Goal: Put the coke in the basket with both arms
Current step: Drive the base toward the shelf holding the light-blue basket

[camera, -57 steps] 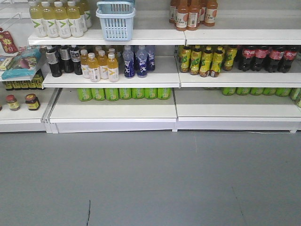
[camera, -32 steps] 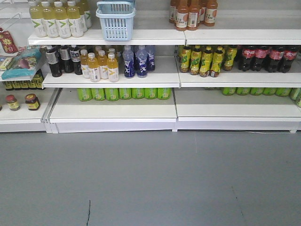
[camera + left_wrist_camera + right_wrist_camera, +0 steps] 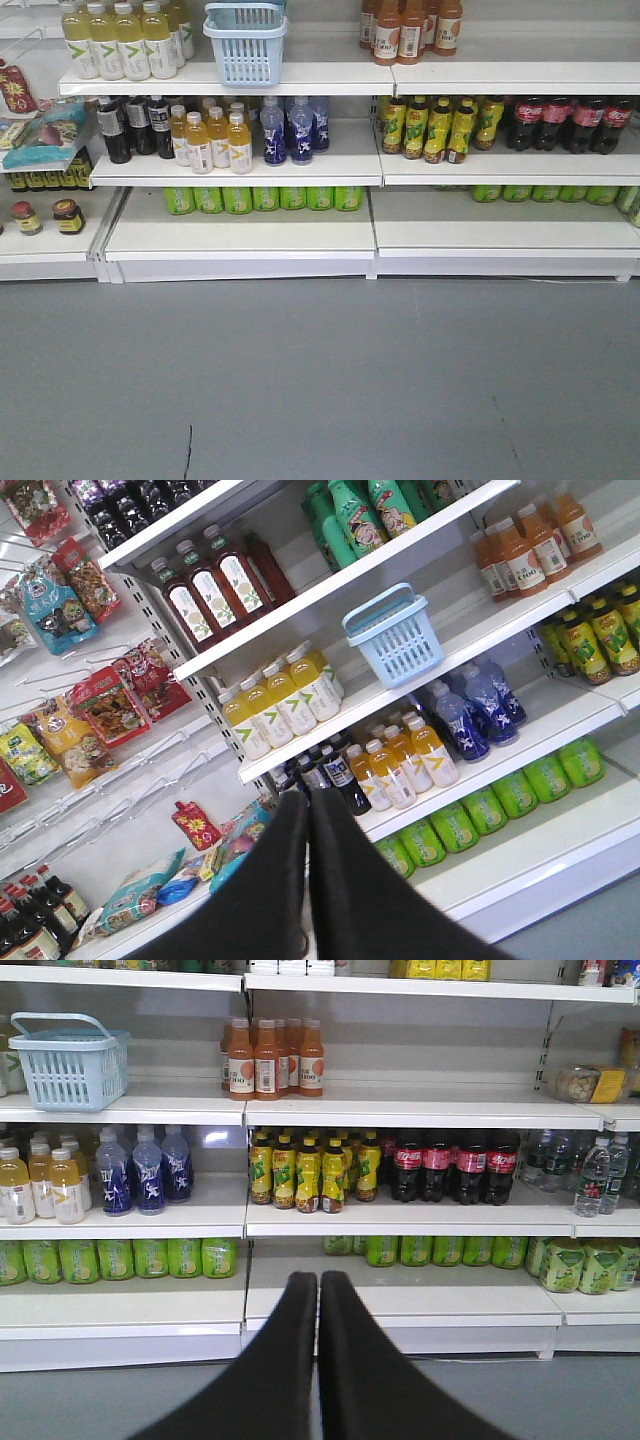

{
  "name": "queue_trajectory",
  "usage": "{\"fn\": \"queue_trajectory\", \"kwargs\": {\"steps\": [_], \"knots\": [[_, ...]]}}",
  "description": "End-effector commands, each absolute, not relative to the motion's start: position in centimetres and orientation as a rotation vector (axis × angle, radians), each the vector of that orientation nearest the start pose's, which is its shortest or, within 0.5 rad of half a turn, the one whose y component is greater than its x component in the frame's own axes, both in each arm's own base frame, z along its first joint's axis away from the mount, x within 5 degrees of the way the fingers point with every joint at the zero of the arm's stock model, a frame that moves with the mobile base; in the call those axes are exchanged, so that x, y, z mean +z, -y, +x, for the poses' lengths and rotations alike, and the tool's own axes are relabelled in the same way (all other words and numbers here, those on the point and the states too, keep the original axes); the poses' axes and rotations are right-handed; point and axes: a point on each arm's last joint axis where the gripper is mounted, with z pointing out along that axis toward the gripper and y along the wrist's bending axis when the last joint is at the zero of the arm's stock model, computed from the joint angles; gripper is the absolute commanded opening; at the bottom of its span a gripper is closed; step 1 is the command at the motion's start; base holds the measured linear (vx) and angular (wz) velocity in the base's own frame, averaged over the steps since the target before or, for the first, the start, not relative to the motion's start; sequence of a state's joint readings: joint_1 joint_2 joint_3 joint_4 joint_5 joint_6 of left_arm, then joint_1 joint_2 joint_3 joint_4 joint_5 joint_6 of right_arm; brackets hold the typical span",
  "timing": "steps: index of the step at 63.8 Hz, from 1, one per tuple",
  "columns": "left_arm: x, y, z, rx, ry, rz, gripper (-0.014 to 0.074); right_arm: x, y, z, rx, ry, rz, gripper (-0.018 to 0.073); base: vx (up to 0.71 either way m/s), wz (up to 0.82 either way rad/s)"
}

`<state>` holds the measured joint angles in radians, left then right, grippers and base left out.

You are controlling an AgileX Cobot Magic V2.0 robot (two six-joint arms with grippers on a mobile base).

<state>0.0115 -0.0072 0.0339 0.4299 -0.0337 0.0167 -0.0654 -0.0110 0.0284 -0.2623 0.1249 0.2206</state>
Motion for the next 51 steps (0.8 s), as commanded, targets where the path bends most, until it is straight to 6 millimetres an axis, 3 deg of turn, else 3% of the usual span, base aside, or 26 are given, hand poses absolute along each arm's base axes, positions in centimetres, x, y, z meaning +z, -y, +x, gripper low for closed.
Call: {"fn": "queue_trajectory", "kwargs": {"steps": [1, 51], "knots": [[21.2, 0.31, 5.44, 0.343, -1.367, 0.329, -0.0006, 19.81, 0.51, 5.56, -0.117, -1.54, 0.014, -0.0005, 0.01, 0.0], [21.2, 0.31, 5.44, 0.343, -1.367, 0.329, -0.0006, 19.77, 0.52, 5.56, -0.117, -1.544, 0.015, -0.0005, 0.05, -0.02]]}}
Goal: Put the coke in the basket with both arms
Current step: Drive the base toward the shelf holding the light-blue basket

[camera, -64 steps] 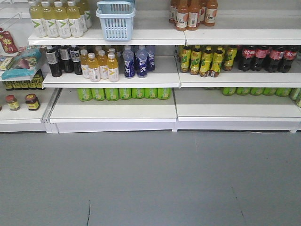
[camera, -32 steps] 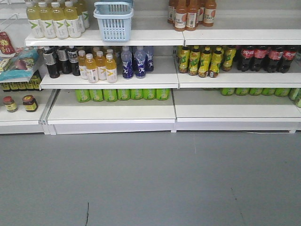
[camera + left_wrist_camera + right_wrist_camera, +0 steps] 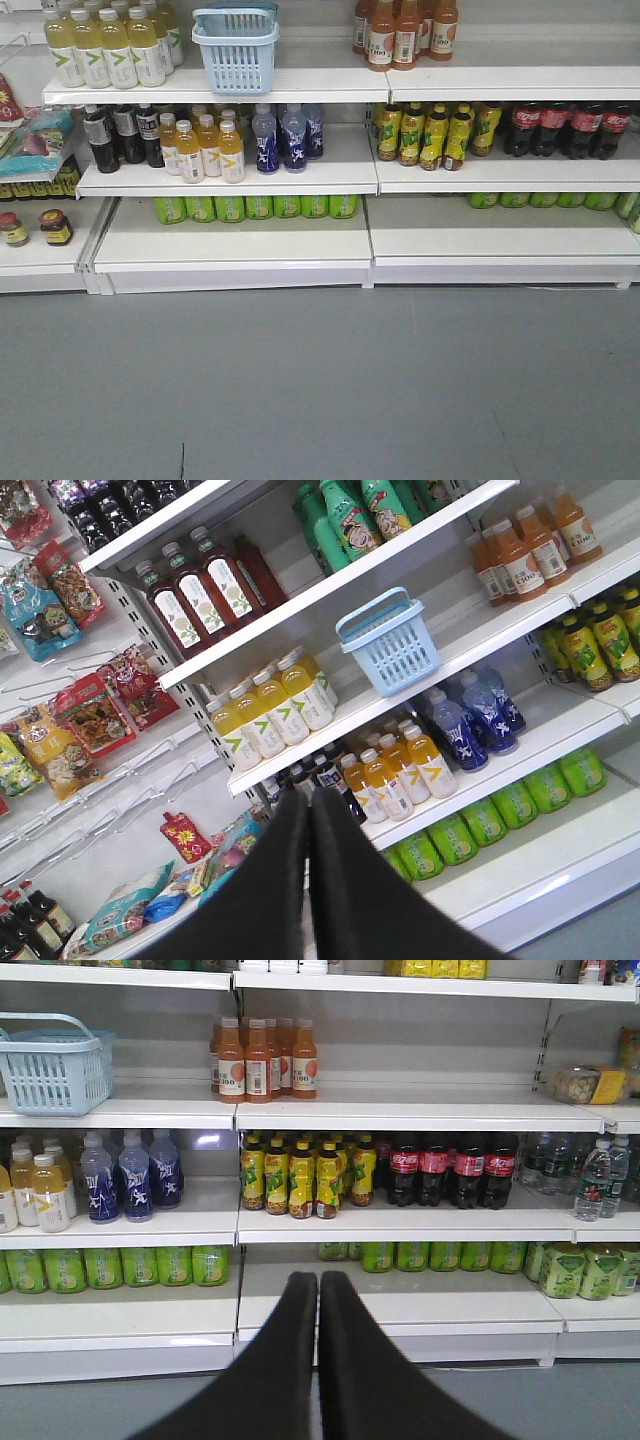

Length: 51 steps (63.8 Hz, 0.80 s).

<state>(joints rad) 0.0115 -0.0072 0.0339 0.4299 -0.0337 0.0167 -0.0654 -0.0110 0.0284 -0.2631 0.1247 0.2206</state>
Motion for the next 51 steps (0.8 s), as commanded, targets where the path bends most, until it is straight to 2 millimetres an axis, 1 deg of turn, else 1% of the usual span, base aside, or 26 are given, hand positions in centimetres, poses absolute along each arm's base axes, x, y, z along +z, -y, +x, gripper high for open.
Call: {"fn": "queue_trajectory", "kwargs": {"steps": [1, 51], "knots": [[21.2, 0.31, 5.44, 0.343, -1.367, 0.329, -0.0006, 19.77, 0.52, 5.56, -0.117, -1.544, 0.015, -0.0005, 0.06, 0.04], [21.2, 0.31, 5.44, 0.343, -1.367, 0.329, -0.0006, 19.77, 0.52, 5.56, -0.117, -1.544, 0.015, -0.0005, 0.07, 0.04]]}}
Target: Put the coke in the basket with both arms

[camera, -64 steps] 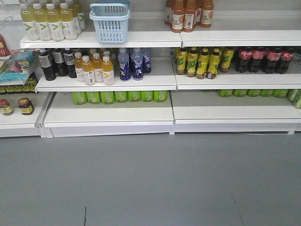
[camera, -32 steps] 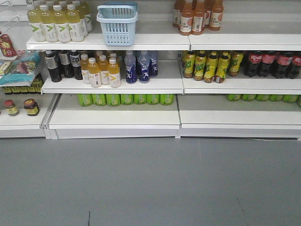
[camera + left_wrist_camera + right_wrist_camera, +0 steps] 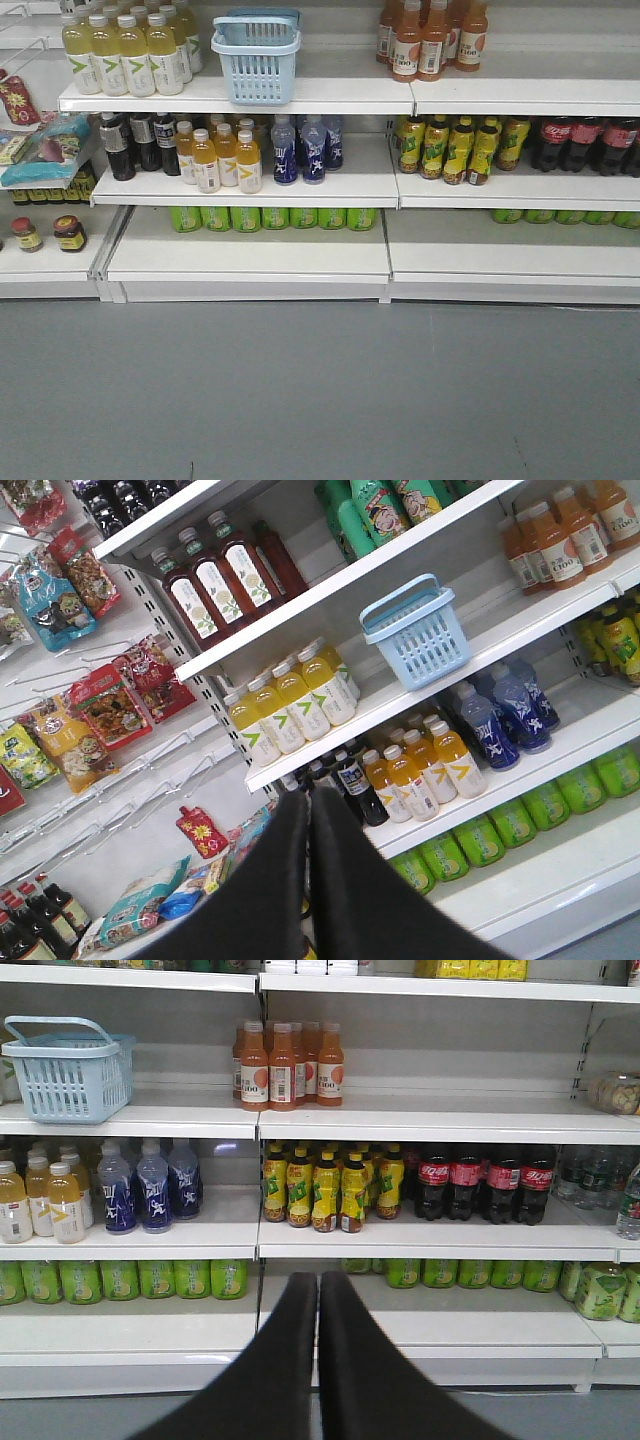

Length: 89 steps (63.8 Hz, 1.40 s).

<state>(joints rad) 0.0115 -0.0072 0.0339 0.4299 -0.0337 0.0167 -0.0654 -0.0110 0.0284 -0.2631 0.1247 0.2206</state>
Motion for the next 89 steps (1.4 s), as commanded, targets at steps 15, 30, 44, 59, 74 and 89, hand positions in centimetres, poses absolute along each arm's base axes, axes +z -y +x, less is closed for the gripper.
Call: {"fn": "queue_trajectory", "kwargs": {"steps": [15, 30, 44, 59, 74, 89], "knots": [[21.2, 0.31, 5.44, 0.343, -1.367, 0.329, -0.0006, 19.77, 0.52, 5.56, -0.117, -1.544, 0.015, -0.0005, 0.12, 0.02], [21.2, 0.31, 5.44, 0.343, -1.367, 0.329, -0.0006, 19.77, 0.52, 5.56, -0.117, -1.544, 0.015, -0.0005, 0.14, 0.02], [21.2, 0.31, 5.44, 0.343, -1.367, 0.329, -0.0006, 19.77, 0.52, 5.56, -0.117, -1.544, 0.015, -0.0005, 0.15, -0.01], [21.2, 0.31, 5.44, 0.343, -1.367, 0.329, -0.0006, 19.77, 0.52, 5.56, -0.117, -1.544, 0.015, -0.0005, 0.15, -0.02], [21.2, 0.31, 5.44, 0.343, -1.367, 0.329, -0.0006, 19.66, 0.55, 5.56, -0.119, -1.556, 0.018, -0.0005, 0.15, -0.01], [21.2, 0.31, 5.44, 0.343, -1.367, 0.329, -0.0006, 19.66, 0.55, 5.56, -0.119, -1.556, 0.018, -0.0005, 0.15, 0.0]]}}
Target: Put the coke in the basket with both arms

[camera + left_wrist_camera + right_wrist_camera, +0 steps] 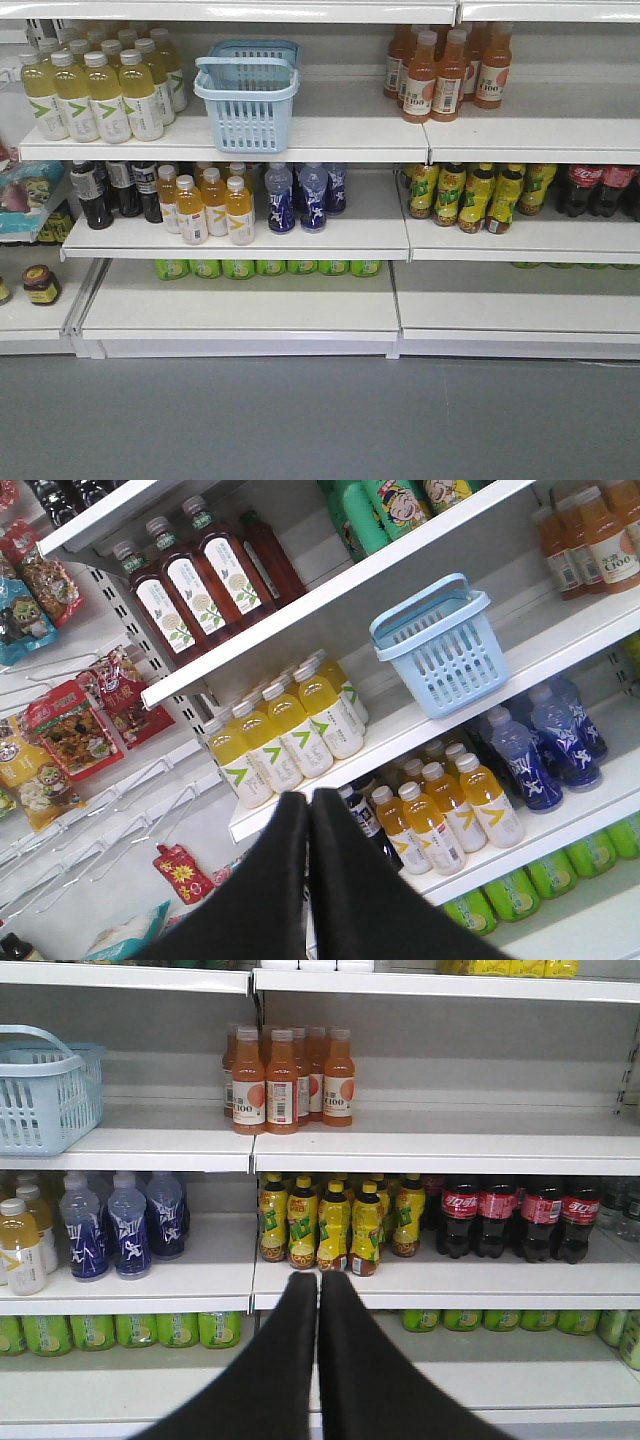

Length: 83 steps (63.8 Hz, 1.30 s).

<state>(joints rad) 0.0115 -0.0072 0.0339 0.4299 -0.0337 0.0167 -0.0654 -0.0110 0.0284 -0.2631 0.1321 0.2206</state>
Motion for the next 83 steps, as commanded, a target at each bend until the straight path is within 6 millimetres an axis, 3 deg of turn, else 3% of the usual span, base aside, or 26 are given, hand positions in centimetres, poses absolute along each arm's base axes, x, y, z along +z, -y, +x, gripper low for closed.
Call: {"fn": "queue_trajectory", "kwargs": {"steps": [1, 83], "knots": [[21.2, 0.31, 5.44, 0.343, -1.367, 0.329, -0.0006, 19.66, 0.55, 5.56, -0.119, -1.556, 0.018, -0.0005, 0.15, 0.0], [21.2, 0.31, 5.44, 0.343, -1.367, 0.329, -0.0006, 19.66, 0.55, 5.56, -0.119, -1.556, 0.018, -0.0005, 0.17, 0.01]]}}
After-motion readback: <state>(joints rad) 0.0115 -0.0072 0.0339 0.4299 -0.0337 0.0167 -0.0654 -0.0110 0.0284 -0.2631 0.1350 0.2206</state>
